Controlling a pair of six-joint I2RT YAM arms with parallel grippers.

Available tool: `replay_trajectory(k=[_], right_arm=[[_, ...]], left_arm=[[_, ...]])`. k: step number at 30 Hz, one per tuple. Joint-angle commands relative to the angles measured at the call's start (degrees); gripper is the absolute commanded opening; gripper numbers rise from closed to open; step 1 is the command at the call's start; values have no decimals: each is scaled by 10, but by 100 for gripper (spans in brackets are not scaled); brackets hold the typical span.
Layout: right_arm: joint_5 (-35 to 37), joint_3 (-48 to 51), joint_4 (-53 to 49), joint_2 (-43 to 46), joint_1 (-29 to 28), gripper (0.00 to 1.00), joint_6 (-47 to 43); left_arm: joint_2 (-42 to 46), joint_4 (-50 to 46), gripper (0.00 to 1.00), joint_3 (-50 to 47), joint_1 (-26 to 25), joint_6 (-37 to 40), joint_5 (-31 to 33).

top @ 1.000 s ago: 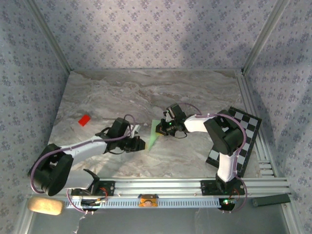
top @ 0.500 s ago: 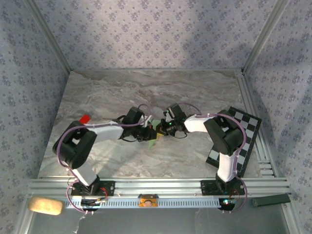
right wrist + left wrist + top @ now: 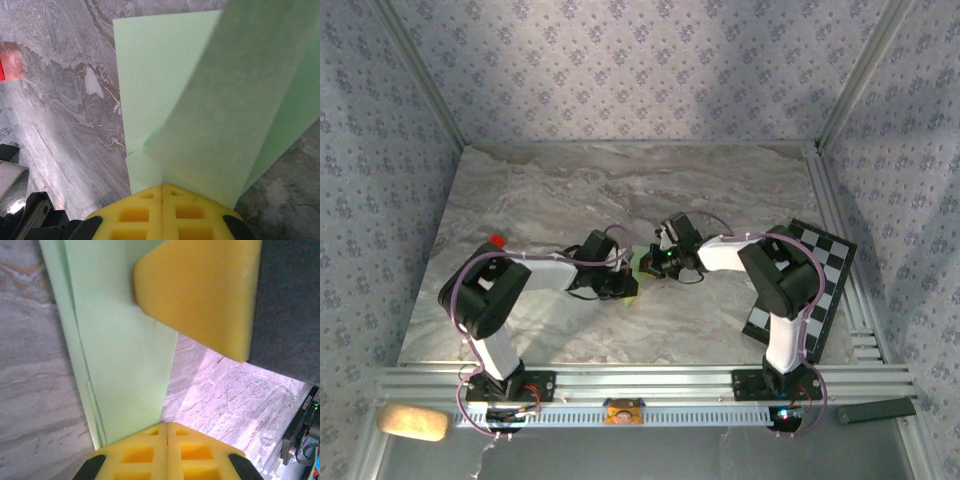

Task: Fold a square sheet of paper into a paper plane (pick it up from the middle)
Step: Fold the wing for the fifth time at the center of the table.

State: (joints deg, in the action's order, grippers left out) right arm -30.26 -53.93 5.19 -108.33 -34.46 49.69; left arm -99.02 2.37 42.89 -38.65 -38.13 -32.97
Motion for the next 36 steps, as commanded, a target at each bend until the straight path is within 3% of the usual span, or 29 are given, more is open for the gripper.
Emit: replay_trajectory(k=[1, 25, 36], right_arm=[[65, 21, -62, -27, 4, 1, 2], [66, 16, -67, -31, 4, 1, 1], [64, 16, -63, -30, 2, 1, 4]], left_arm=[[7, -37, 2, -35, -6, 13, 11], [136, -154, 4, -125, -24, 34, 73], [232, -113, 4, -88, -14, 8, 76]])
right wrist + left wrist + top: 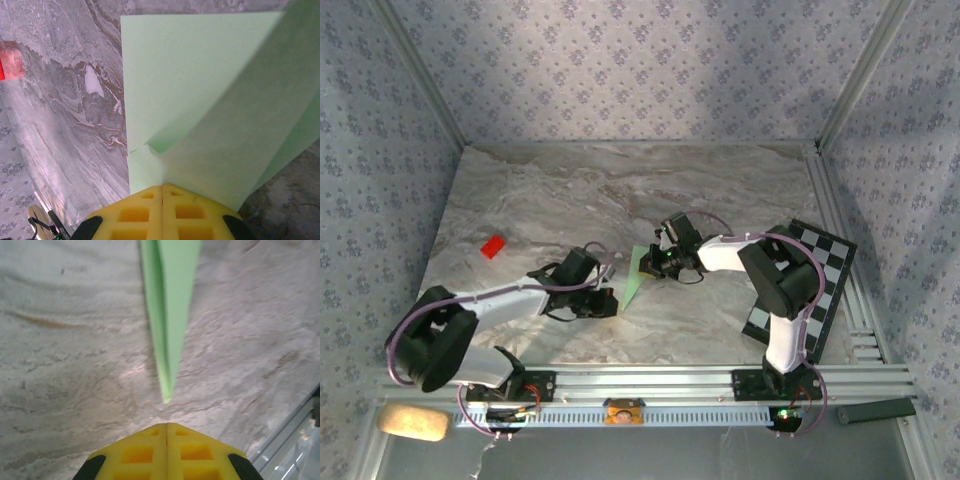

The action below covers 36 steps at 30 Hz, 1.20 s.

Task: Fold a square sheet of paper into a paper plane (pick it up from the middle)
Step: Fold the wing for the fifth time at the center of the table.

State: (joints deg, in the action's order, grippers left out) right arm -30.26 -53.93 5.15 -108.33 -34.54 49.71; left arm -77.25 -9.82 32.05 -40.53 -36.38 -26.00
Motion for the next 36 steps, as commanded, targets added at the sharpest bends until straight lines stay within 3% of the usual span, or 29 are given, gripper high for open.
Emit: replay_trajectory(k=[1, 5, 21, 36], right_arm=[[63, 16, -61, -30, 3, 1, 4], [60, 17, -56, -27, 0, 1, 5], [61, 16, -57, -25, 2, 1, 7], [57, 16, -53, -24, 4, 2, 8]], left_arm=[[8, 22, 4, 27, 12, -12, 2], [-43, 55, 3, 71, 28, -20, -36], [-204, 125, 0, 162, 27, -41, -61], [-263, 48, 0, 146, 27, -9, 17]])
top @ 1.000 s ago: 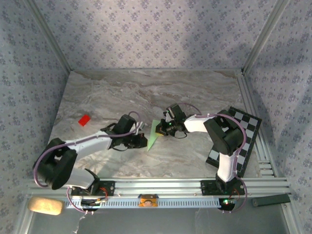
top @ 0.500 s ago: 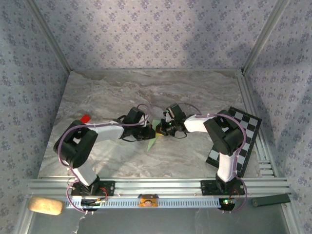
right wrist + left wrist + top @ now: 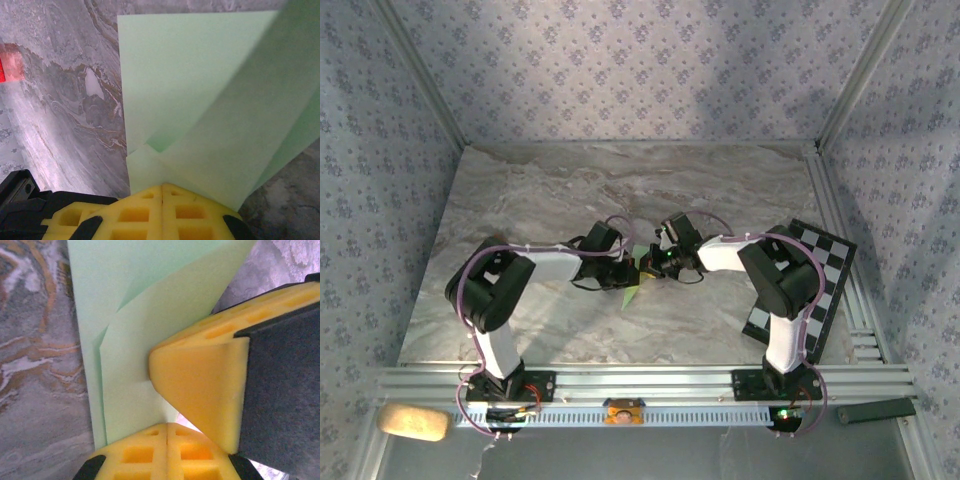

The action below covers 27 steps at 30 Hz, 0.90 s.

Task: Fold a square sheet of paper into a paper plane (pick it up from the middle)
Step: Fold the wing for the fifth time at the center of the table.

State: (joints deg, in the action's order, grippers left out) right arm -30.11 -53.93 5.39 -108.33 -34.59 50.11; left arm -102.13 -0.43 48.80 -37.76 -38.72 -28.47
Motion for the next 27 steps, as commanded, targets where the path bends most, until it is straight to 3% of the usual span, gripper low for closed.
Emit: replay_trajectory(k=[1, 7, 15, 21, 27], right_arm=[[54, 16, -56, -22, 6, 2, 4], [51, 23, -38, 28, 15, 4, -8], [59, 43, -17, 115, 30, 7, -33], [17, 34, 19, 93, 11, 7, -45], [39, 8, -5, 42, -15, 5, -61]], left_arm=[[-14, -51, 0, -30, -1, 16, 45], [6, -20, 0, -93, -2, 18, 29], [18, -26, 0, -98, -4, 52, 3], [18, -21, 0, -93, -4, 49, 2], [17, -12, 0, -96, -3, 42, 2]])
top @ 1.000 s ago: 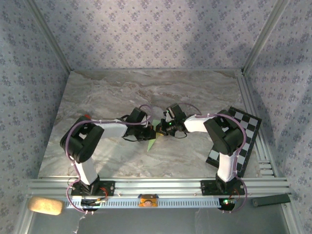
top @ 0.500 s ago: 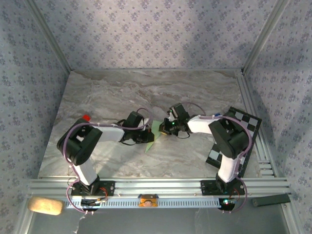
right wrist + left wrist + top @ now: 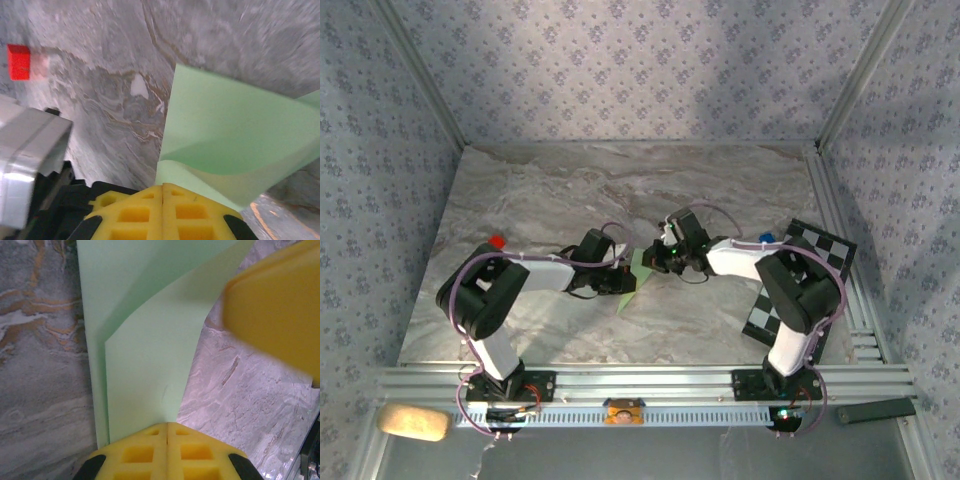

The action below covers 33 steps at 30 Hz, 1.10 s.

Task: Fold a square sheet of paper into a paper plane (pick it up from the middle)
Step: Fold the wing for the fifth time at the center of the table.

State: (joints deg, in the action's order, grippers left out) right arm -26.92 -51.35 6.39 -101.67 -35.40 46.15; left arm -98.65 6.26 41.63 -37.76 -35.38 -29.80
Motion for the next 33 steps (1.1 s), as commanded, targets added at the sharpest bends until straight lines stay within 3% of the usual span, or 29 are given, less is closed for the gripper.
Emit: replay_trajectory(k=[1, 12, 23, 33], right_arm=[[13, -21, -17, -34, -7, 5, -25], [29, -7, -1, -67, 74, 5, -6], [70, -65, -78, -82, 128, 5, 12], [53, -41, -48, 20, 108, 9, -2]], left_arm=[[-19, -79, 0, -25, -3, 9, 15], [-21, -79, 0, -35, -3, 11, 15], [-19, -66, 0, -42, -3, 5, 10], [-8, -62, 0, -42, -3, -4, 12]])
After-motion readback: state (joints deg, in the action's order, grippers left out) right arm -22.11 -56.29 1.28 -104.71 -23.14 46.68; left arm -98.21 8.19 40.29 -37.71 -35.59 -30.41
